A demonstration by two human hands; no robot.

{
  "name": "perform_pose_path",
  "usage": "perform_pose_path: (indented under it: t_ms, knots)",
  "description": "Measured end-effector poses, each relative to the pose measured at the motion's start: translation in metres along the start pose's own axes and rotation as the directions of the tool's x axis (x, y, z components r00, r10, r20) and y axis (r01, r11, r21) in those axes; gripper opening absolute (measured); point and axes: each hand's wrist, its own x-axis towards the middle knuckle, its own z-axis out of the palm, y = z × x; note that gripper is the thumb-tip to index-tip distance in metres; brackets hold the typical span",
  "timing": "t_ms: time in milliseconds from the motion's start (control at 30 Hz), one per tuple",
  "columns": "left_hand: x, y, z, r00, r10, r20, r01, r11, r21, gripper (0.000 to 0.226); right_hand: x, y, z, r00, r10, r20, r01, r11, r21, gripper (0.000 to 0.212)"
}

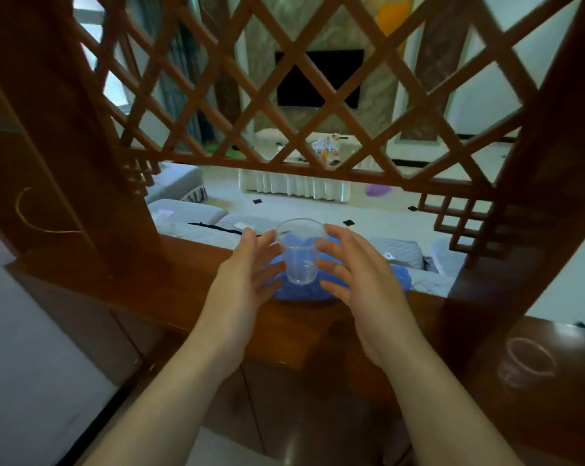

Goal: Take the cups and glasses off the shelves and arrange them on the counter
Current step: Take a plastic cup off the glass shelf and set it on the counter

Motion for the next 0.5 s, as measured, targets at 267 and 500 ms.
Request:
perform_pose_path:
  t_ms: [267, 500]
  knots:
    - [0.025, -0.034, -0.066, 0.99, -0.094, 0.102, 0.1, 0.993, -0.062, 0.049, -0.013, 0.039, 0.064, 0.986, 0.038, -0.163, -0.033, 0.999, 0.032, 0.03]
    - [0.037, -0.073, -0.104, 0.965, -0.189, 0.182, 0.199, 0.979, -0.04, 0.056, -0.028, 0.079, 0.095, 0.981, 0.066, -0.184, -0.061, 0.998, 0.034, 0.037]
